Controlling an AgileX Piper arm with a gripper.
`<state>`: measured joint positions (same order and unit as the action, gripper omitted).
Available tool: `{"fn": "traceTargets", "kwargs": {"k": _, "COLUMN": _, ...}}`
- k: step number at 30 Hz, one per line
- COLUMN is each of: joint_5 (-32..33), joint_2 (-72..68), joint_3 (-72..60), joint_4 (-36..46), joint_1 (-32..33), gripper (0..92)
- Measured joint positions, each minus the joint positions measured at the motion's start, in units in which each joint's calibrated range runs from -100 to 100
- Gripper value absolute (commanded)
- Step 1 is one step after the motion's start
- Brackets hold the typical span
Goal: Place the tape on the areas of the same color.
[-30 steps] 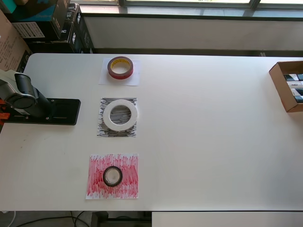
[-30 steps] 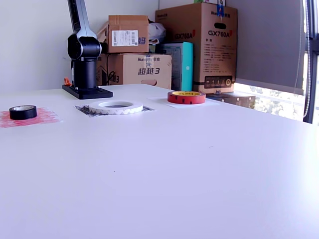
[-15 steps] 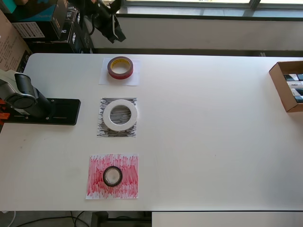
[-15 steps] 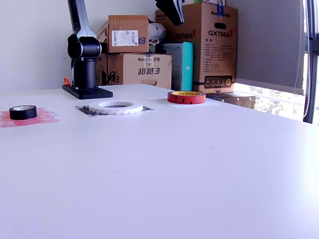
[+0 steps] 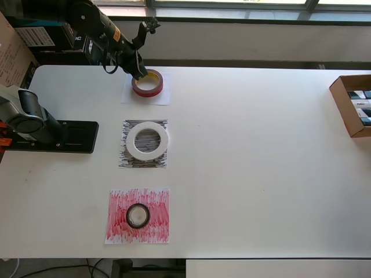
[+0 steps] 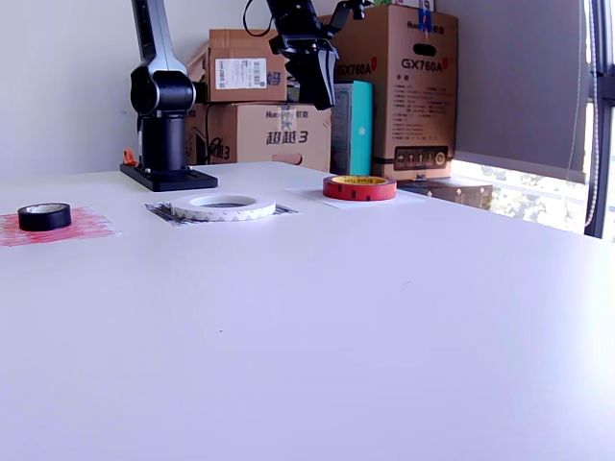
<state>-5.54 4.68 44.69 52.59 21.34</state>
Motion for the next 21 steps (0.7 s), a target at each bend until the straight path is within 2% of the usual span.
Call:
{"fn": "traceTargets", "kwargs": {"k": 7, "joint_5": 0.09, "joint_2": -0.38, "joint_3": 3.13, "joint_4": -4.28, "joint_1": 0.0, "gripper": 4.8}}
{"fn": "traceTargets", "kwargs": {"k": 21, "joint_5": 1.64, "joint_2": -10.96, "joint_3": 2.58, "joint_4": -6.42, "joint_1": -0.79, "gripper": 4.8}}
